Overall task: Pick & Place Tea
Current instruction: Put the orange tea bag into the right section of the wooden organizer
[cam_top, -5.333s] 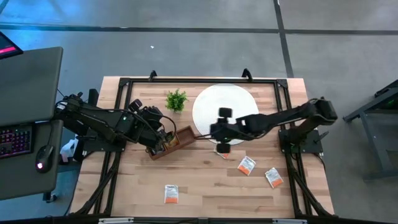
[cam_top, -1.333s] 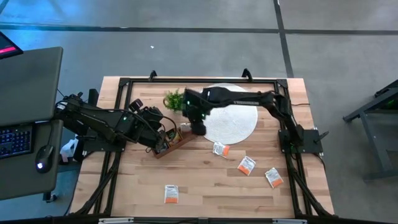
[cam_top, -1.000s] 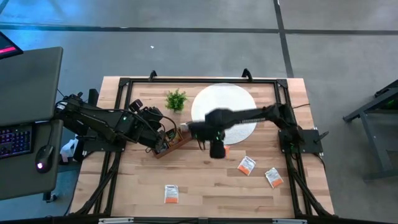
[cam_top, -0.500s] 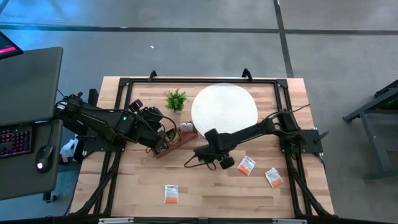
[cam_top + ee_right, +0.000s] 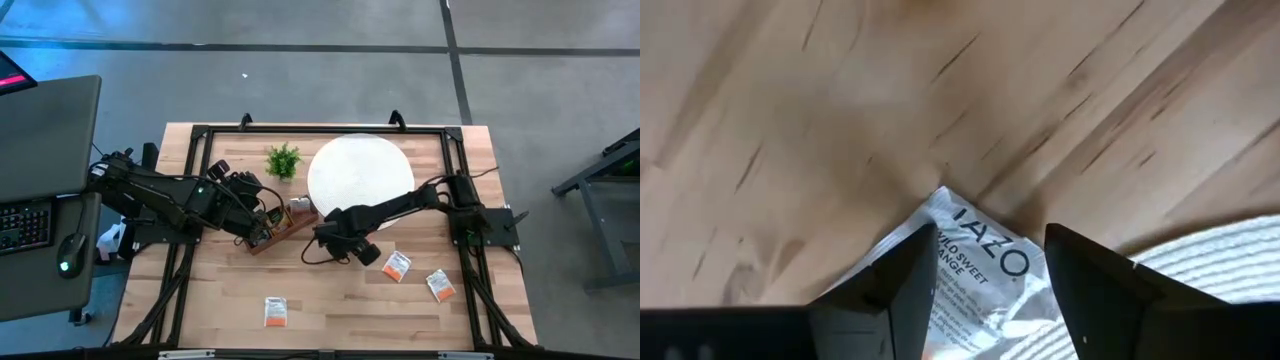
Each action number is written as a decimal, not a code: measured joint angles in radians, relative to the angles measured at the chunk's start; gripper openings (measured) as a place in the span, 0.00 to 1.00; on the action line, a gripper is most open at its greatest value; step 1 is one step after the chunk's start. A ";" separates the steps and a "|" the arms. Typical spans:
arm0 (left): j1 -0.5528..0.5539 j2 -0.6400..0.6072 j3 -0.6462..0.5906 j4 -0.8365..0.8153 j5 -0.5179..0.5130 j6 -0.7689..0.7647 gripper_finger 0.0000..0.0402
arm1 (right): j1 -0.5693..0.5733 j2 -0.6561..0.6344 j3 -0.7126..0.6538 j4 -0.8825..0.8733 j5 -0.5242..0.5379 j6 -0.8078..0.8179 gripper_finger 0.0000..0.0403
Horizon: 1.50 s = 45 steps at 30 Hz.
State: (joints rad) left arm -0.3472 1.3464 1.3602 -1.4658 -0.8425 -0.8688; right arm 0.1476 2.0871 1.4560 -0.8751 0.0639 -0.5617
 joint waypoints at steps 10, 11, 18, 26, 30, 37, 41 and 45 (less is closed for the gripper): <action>0.000 0.000 0.000 0.000 0.000 0.000 0.37 | -0.032 -0.008 -0.104 0.129 -0.075 0.043 0.18; 0.000 0.000 0.000 0.000 0.000 0.000 0.37 | -0.035 -0.008 -0.104 0.130 -0.081 0.068 0.14; 0.000 0.000 0.000 0.001 0.001 0.000 0.37 | -0.041 0.000 -0.023 0.111 -0.094 0.148 0.05; 0.000 0.000 0.000 0.000 0.005 0.000 0.37 | -0.036 0.005 0.108 0.148 -0.043 0.335 0.01; 0.000 0.000 0.000 -0.001 0.005 0.000 0.37 | -0.036 0.005 0.144 0.244 0.148 0.459 0.04; 0.000 0.000 0.000 -0.002 0.005 0.000 0.37 | -0.044 0.002 0.048 0.814 0.504 0.508 0.01; 0.000 0.000 0.000 -0.002 0.005 0.000 0.37 | -0.051 0.002 -0.043 1.036 0.581 0.512 0.02; 0.000 0.000 0.000 -0.002 0.005 0.000 0.37 | -0.057 0.001 -0.134 1.143 0.626 0.526 0.01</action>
State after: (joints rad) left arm -0.3473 1.3464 1.3602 -1.4681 -0.8379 -0.8688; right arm 0.0908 2.0884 1.3221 0.2674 0.6904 -0.0358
